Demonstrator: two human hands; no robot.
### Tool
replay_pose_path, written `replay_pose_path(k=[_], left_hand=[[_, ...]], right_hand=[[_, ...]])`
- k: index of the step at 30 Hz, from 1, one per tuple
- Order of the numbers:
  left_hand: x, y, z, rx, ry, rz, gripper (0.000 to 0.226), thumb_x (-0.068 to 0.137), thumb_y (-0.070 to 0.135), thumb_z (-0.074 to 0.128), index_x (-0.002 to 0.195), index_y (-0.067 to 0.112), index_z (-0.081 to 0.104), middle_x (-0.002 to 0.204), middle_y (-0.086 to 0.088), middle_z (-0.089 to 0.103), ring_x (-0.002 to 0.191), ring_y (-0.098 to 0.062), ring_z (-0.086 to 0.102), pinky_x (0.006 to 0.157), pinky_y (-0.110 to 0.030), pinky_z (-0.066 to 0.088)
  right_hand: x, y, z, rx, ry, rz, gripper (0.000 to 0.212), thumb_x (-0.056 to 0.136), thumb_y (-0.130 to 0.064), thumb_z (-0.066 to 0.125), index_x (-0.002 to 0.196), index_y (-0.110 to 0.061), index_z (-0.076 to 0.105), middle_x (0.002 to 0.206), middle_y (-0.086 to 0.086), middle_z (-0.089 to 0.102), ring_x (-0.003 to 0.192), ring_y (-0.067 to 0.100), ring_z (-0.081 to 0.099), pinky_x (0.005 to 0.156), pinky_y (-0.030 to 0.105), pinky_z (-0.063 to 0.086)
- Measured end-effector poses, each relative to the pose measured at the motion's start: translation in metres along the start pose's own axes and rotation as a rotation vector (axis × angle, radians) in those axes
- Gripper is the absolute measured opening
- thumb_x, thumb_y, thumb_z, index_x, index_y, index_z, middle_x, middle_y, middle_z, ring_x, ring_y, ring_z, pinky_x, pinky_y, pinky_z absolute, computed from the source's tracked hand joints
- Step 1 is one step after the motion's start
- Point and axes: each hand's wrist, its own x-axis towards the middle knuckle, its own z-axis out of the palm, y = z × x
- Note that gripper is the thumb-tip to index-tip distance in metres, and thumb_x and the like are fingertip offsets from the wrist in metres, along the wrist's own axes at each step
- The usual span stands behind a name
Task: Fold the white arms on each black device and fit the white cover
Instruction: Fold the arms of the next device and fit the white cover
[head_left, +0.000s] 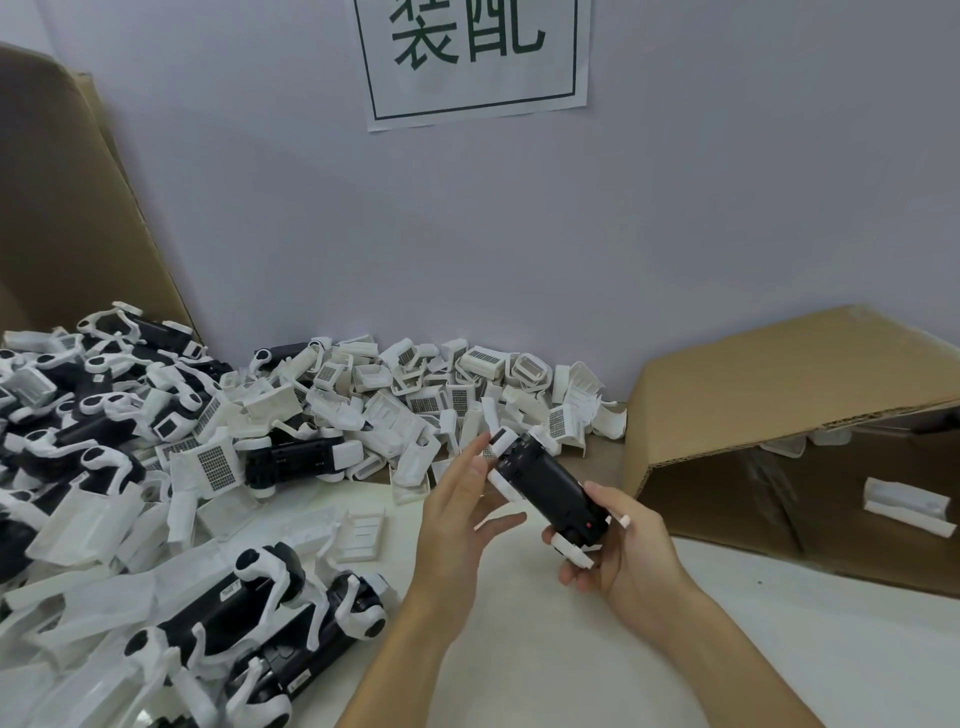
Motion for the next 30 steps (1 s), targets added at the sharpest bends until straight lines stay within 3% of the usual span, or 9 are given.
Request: replay_pose_path(k=[5,8,10,12,16,21,25,27,30], left_hand=[[0.003,0.000,-0.005,0.019,0.023,-0.006,0.023,0.083,0.036,0.067,0.105,0.035,0.075,0.101,0.003,0.074,0.079,-0.013,0.067,0.076,-0.039,0.060],[0.004,0.001,-0.007,0.031,0.114,-0.028,0.020,0.089,0.037,0.061,0.102,0.026,0.071,0.096,-0.003,0.073,0.079,-0.018,0.068,0.081,-0.046,0.053],[0.005,0.001,-0.006,0.033,0.180,-0.037,0.026,0.083,0.040,0.064,0.101,0.022,0.068,0.092,-0.002,0.073,0.078,-0.018,0.068,0.075,-0.037,0.053],[0.006,0.001,-0.006,0.061,0.204,-0.033,0.023,0.085,0.039,0.066,0.101,0.023,0.069,0.089,0.002,0.074,0.084,-0.017,0.070,0.072,-0.031,0.053],[0.005,0.000,-0.008,0.170,0.185,-0.053,0.031,0.078,0.048,0.071,0.103,0.030,0.073,0.089,0.014,0.076,0.083,-0.008,0.071,0.067,-0.023,0.054],[0.005,-0.005,-0.006,0.180,0.302,-0.022,0.012,0.092,0.021,0.070,0.104,0.019,0.069,0.072,0.004,0.074,0.063,-0.013,0.064,0.080,-0.042,0.055],[0.005,0.002,-0.007,0.074,0.307,0.029,0.020,0.096,-0.001,0.058,0.103,0.015,0.067,0.096,-0.005,0.077,0.086,-0.021,0.071,0.086,-0.044,0.054],[0.007,0.005,-0.008,-0.005,0.289,0.038,0.025,0.096,-0.010,0.051,0.104,0.010,0.064,0.106,-0.011,0.075,0.100,-0.028,0.069,0.086,-0.042,0.054],[0.005,0.008,-0.006,-0.113,0.251,0.051,0.027,0.095,-0.015,0.045,0.099,0.006,0.060,0.101,-0.012,0.075,0.100,-0.030,0.068,0.085,-0.041,0.053]], right_hand=[[0.003,0.006,0.001,-0.062,0.048,-0.087,0.028,0.101,-0.027,0.049,0.113,-0.008,0.066,0.084,0.024,0.065,0.050,0.028,0.054,0.042,0.029,0.043],[0.002,0.010,0.003,-0.143,0.059,-0.216,0.018,0.099,-0.020,0.056,0.101,-0.020,0.074,0.094,0.022,0.063,0.063,0.024,0.056,0.050,0.031,0.048],[-0.001,0.013,0.005,-0.250,0.063,-0.365,0.012,0.092,-0.022,0.065,0.097,-0.028,0.074,0.098,0.012,0.067,0.071,0.021,0.061,0.057,0.032,0.051],[-0.003,0.016,0.006,-0.389,0.073,-0.534,0.022,0.083,-0.023,0.066,0.103,-0.029,0.072,0.100,-0.002,0.070,0.083,0.012,0.065,0.068,0.023,0.052],[-0.001,0.021,0.006,-0.648,0.153,-0.820,0.038,0.082,0.005,0.068,0.107,-0.023,0.067,0.111,-0.002,0.064,0.107,0.011,0.061,0.089,0.016,0.047],[0.000,0.027,0.011,-0.757,0.132,-0.960,0.041,0.076,-0.013,0.069,0.109,-0.033,0.056,0.115,-0.010,0.053,0.111,0.011,0.056,0.085,0.010,0.045],[0.003,0.032,0.006,-0.835,0.147,-0.879,0.057,0.078,-0.032,0.072,0.129,-0.040,0.046,0.128,-0.021,0.048,0.122,0.006,0.049,0.095,0.015,0.043],[0.004,0.030,0.002,-0.904,0.182,-0.895,0.056,0.076,-0.037,0.073,0.127,-0.038,0.050,0.125,-0.022,0.051,0.121,0.005,0.050,0.097,0.016,0.041],[0.005,0.027,0.002,-0.963,0.190,-0.982,0.046,0.074,-0.033,0.078,0.116,-0.029,0.061,0.113,-0.018,0.059,0.112,0.007,0.054,0.091,0.019,0.045]])
